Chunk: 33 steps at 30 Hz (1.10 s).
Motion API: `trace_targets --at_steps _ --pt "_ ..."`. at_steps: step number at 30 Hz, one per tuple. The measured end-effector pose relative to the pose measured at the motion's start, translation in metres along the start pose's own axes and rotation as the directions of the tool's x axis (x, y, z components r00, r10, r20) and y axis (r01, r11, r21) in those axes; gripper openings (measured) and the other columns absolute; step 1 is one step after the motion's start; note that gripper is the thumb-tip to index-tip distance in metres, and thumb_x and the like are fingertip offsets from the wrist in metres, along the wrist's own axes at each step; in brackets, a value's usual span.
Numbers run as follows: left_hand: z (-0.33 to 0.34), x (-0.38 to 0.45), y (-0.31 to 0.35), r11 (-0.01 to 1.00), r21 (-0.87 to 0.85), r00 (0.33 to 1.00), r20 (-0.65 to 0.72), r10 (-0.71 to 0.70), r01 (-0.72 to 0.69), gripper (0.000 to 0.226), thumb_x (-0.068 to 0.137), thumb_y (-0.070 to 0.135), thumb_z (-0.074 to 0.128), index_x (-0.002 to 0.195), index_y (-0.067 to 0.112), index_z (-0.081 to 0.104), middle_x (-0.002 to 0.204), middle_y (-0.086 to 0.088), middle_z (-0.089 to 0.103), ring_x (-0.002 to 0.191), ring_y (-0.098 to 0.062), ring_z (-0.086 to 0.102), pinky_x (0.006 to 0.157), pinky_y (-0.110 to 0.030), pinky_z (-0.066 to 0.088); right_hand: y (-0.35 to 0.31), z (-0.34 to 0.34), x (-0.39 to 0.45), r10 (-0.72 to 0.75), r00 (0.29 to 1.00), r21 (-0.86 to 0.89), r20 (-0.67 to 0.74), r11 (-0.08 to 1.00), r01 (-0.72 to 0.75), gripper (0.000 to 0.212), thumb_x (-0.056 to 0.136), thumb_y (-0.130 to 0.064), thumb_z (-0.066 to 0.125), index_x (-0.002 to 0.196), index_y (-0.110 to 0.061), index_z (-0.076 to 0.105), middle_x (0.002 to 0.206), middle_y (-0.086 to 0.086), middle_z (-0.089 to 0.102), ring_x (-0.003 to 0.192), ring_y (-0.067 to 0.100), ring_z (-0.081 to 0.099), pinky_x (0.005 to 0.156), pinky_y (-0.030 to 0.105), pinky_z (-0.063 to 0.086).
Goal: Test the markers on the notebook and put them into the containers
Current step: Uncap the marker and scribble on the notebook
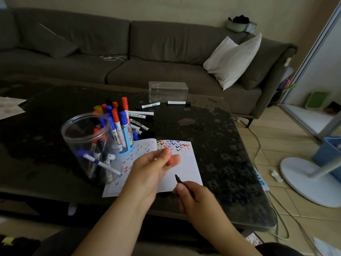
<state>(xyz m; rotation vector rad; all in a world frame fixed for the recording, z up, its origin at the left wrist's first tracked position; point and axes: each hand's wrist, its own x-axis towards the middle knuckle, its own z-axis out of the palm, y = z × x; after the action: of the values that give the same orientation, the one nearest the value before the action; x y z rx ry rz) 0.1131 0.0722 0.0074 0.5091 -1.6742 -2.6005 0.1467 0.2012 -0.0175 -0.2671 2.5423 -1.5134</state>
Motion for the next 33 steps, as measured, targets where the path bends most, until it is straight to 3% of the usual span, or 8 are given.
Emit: trace_targets --at_steps 4,9,11,17,21,24,28,33 --pt "-0.011 0.009 0.000 0.975 0.190 0.988 -0.076 0.132 -0.115 0.011 0.086 0.024 0.064 0.083 0.014 0.067 0.078 -0.001 0.073 0.082 -0.013 0.069 0.081 -0.026 0.049 0.009 -0.012 0.003 0.150 0.988 0.141 0.041 0.978 -0.154 0.029 0.099 -0.027 0.043 0.089 -0.010 0.066 0.064 -0.001 0.059 0.056 0.010 0.051 0.059 0.028 0.042" --pt "-0.024 0.022 -0.019 0.817 0.562 0.972 -0.090 0.215 -0.129 0.008 0.087 0.030 0.062 0.083 0.025 0.065 0.075 0.008 0.067 0.080 -0.009 0.060 0.072 -0.024 0.046 0.007 -0.031 0.023 0.207 0.976 0.364 0.064 0.906 -0.216 0.024 0.100 -0.013 0.042 0.107 -0.034 0.050 0.082 0.003 0.073 0.057 0.009 0.055 0.060 0.020 0.049" --pt "-0.027 0.030 -0.027 0.759 0.630 0.971 -0.028 0.237 -0.167 0.005 0.086 0.027 0.063 0.083 0.023 0.064 0.075 0.009 0.069 0.082 -0.008 0.063 0.078 -0.027 0.049 0.008 -0.037 0.034 0.216 0.975 0.471 0.054 0.855 -0.216 0.021 0.099 -0.009 0.043 0.109 -0.024 0.054 0.084 0.008 0.073 0.058 0.012 0.057 0.060 0.021 0.052" --pt "-0.019 0.062 -0.045 0.510 0.807 0.936 0.143 0.321 -0.298 0.009 0.085 0.024 0.065 0.083 0.029 0.057 0.088 0.012 0.067 0.086 -0.004 0.059 0.073 -0.012 0.041 0.028 -0.048 0.083 0.351 0.929 0.831 0.118 0.478 -0.286 0.029 0.100 -0.004 0.036 0.104 -0.006 0.065 0.085 0.019 0.071 0.070 0.017 0.070 0.058 0.021 0.055" --pt "-0.011 0.083 -0.054 0.342 0.855 0.900 0.274 0.339 -0.389 0.010 0.090 0.029 0.057 0.099 0.025 0.055 0.094 0.012 0.062 0.087 -0.002 0.055 0.069 -0.006 0.036 0.046 -0.046 0.118 0.316 0.948 0.698 0.043 0.670 -0.255 0.018 0.097 -0.004 0.046 0.106 -0.011 0.059 0.073 0.009 0.066 0.063 0.012 0.060 0.062 0.022 0.053" --pt "-0.013 0.088 -0.065 0.225 0.868 0.872 0.358 0.335 -0.443 0.011 0.093 0.035 0.050 0.101 0.028 0.049 0.090 0.017 0.049 0.089 -0.001 0.043 0.076 -0.011 0.033 0.056 -0.045 0.142 0.248 0.960 0.292 -0.127 0.935 -0.203 0.019 0.097 -0.033 0.047 0.098 -0.023 0.063 0.073 0.001 0.062 0.064 0.010 0.055 0.066 0.026 0.048" --pt "-0.018 0.090 -0.071 0.212 0.854 0.852 0.388 0.352 -0.476 0.011 0.091 0.036 0.050 0.094 0.034 0.040 0.087 0.027 0.038 0.086 0.007 0.031 0.096 -0.016 0.025 0.065 -0.040 0.166 0.122 0.964 0.095 -0.236 0.990 -0.102 0.015 0.093 -0.041 0.051 0.090 -0.034 0.064 0.078 -0.012 0.064 0.072 -0.007 0.060 0.063 0.009 0.044" --pt "-0.021 0.095 -0.078 0.212 0.839 0.826 0.391 0.406 -0.501 0.010 0.089 0.033 0.054 0.096 0.026 0.052 0.091 0.020 0.054 0.081 0.012 0.035 0.092 -0.018 0.027 0.081 -0.031 0.177 0.000 0.938 0.054 -0.346 0.998 0.019 0.008 0.087 -0.014 0.065 0.080 -0.012 0.061 0.074 -0.004 0.063 0.063 -0.004 0.058 0.055 0.007 0.043"
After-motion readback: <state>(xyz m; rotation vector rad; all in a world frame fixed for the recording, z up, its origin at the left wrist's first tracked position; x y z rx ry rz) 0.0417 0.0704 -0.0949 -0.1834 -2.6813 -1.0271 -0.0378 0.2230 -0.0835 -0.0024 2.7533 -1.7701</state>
